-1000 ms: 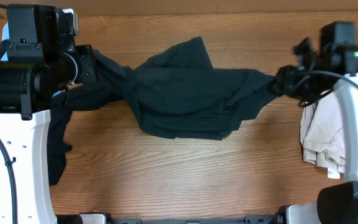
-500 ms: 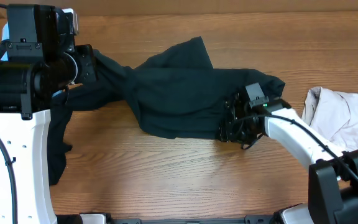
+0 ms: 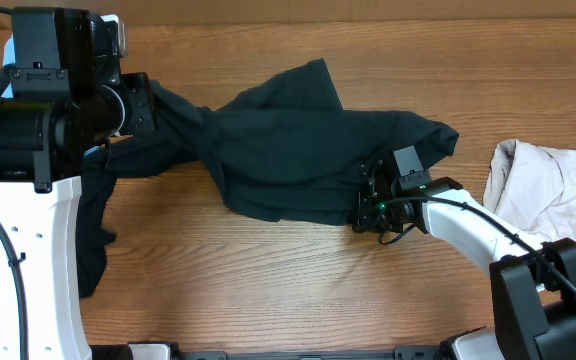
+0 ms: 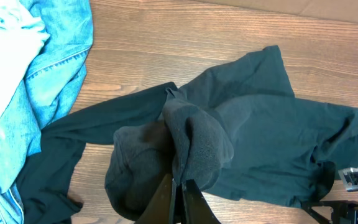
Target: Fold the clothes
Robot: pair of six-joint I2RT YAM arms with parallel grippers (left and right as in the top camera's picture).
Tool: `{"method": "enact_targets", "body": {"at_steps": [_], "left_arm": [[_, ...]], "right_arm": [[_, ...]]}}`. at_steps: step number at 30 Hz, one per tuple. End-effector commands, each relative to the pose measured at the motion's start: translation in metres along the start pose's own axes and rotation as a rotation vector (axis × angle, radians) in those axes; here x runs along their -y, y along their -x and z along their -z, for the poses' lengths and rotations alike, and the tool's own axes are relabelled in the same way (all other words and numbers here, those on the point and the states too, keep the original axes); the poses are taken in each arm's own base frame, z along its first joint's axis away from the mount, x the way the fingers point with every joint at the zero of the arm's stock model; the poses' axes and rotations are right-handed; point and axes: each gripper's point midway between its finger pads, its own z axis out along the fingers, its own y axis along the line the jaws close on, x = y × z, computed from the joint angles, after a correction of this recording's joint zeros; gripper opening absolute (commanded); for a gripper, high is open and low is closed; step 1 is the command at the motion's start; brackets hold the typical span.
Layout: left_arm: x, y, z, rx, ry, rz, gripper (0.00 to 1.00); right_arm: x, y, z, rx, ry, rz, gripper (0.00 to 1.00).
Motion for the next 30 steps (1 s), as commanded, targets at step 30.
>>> {"method": "enact_targets", "body": {"at_steps": [30], "left_arm": [[-0.010,0.000,0.006,0.009,0.050,-0.011,0.04]], "right_arm": [[0.086,0.177,0.088,0.355,-0.218,-0.142,0.24]]}}
